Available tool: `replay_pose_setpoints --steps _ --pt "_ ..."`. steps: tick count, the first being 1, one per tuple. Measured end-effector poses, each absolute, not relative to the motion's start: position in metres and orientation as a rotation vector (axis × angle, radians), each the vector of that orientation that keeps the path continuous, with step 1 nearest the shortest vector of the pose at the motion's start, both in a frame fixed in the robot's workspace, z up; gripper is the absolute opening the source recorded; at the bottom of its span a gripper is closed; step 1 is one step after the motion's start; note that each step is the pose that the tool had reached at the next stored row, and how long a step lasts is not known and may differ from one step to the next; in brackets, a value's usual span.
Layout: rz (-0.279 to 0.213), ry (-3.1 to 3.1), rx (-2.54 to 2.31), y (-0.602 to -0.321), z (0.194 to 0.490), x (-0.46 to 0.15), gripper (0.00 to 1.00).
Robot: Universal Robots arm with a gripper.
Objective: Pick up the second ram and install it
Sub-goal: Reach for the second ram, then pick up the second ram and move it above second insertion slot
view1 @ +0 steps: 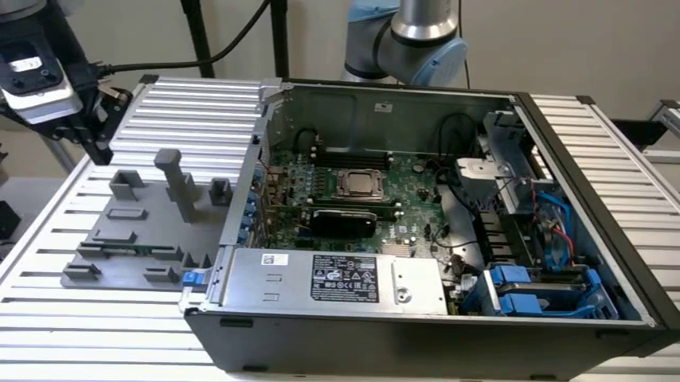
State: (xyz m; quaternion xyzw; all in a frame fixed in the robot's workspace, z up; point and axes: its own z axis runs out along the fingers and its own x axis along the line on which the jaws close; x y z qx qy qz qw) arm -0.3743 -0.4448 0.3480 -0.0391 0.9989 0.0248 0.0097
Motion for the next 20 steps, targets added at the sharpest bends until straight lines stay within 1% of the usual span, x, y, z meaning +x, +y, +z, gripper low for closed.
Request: replay_pose_setpoints --steps 20 --pt "0.082 3.054 -0.688 -0.4448 0.343 -0.3742 0.0"
